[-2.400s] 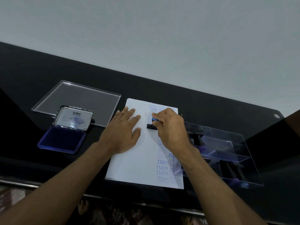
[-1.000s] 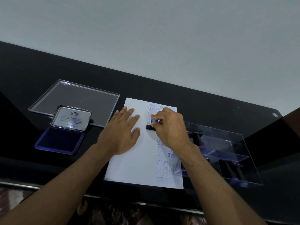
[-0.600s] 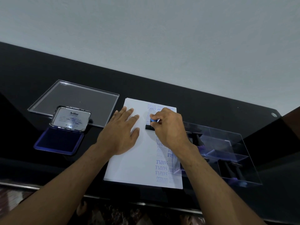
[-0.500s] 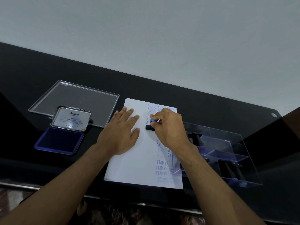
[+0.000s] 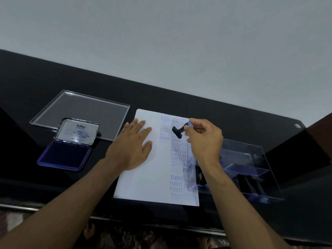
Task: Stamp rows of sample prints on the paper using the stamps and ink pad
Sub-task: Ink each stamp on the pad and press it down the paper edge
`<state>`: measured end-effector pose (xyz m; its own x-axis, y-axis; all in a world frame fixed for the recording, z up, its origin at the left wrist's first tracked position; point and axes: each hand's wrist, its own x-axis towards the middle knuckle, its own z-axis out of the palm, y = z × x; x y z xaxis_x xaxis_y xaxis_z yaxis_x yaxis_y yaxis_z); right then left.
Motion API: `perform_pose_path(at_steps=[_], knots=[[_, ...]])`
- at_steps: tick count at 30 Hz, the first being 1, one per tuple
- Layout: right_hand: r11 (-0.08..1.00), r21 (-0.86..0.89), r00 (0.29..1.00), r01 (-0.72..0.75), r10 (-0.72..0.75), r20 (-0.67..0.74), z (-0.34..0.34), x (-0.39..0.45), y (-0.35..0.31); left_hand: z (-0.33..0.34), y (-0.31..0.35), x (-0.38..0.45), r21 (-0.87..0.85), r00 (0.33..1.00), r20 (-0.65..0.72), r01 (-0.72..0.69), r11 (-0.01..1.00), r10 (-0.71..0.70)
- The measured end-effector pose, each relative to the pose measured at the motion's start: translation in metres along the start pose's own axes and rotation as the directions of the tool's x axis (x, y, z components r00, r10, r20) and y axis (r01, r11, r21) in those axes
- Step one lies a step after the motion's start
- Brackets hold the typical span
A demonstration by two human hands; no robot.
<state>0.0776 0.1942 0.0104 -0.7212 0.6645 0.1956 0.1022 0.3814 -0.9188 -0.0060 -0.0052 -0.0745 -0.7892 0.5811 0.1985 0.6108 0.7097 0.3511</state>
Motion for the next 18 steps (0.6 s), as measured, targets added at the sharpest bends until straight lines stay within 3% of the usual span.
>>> perform_pose_path(at_steps=[9,18], knots=[[0.979,0.17,0.994,-0.108,0.111,-0.012,-0.001,0.0024,0.0029,-0.0006,0.0005,0.0001,0.007,1.0,0.003,0.004,1.0,-0.004],[0.978,0.181,0.994,-0.106,0.107,0.007,-0.0023,0.0026,0.0033,-0.0013,0.0011,-0.0002,0.012,1.0,0.007,0.004,1.0,-0.004]])
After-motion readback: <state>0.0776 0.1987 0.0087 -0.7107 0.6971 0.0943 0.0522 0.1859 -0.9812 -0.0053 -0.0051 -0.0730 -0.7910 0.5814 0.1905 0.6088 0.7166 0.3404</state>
